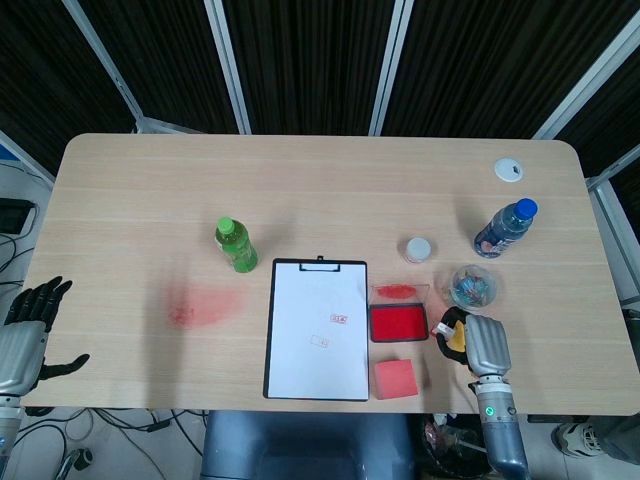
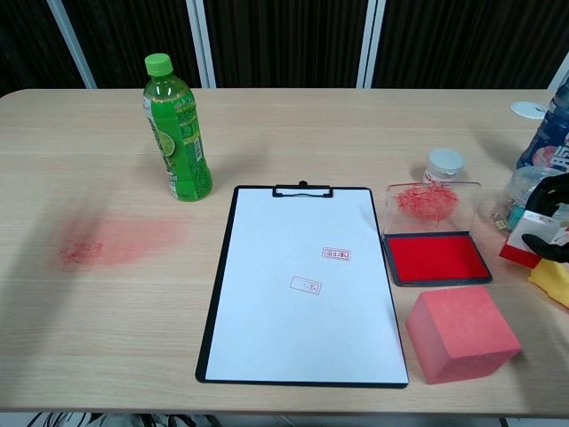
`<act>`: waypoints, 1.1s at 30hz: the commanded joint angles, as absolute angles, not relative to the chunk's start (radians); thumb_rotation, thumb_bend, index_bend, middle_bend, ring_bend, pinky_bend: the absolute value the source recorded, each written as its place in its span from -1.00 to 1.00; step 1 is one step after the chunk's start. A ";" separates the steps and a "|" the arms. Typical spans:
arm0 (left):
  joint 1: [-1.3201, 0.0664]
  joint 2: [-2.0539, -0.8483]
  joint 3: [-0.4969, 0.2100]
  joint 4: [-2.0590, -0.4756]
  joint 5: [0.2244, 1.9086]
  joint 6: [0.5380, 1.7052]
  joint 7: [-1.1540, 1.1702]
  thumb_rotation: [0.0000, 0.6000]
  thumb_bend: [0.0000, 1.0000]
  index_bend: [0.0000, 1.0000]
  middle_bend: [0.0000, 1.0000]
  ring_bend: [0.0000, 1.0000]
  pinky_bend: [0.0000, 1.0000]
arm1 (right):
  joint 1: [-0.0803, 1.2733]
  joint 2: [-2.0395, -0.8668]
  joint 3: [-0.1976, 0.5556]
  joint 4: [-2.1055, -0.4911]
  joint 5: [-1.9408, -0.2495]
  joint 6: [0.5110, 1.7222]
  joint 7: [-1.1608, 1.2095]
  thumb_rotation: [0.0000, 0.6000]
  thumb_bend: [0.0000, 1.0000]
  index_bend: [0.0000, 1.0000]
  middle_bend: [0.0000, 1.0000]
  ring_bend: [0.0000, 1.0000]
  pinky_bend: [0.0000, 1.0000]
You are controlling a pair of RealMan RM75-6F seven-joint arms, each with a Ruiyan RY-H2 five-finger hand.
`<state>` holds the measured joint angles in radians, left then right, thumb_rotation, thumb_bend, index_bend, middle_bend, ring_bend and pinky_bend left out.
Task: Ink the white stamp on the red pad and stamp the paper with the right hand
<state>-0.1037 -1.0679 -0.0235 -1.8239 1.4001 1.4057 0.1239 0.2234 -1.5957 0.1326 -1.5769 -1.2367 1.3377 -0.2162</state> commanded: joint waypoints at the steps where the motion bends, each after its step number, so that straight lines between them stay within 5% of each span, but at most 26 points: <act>1: -0.103 -1.068 -0.023 -1.824 1.400 1.406 0.124 1.00 -0.97 -1.00 -1.00 -1.00 -1.00 | 0.220 -1.594 0.125 -1.567 -1.238 1.333 -0.214 1.00 0.16 0.78 0.48 0.63 0.78; 33: -0.106 -1.070 -0.027 -1.826 1.395 1.400 0.124 1.00 -0.97 -1.00 -1.00 -1.00 -1.00 | 0.187 -1.708 0.083 -1.464 -1.264 1.329 -0.158 1.00 0.07 0.78 0.43 0.59 0.78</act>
<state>-0.1064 -1.0703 -0.0270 -1.8259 1.3951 1.3997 0.1245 0.1877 -1.7056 0.0834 -1.4662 -1.2626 1.3283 -0.1599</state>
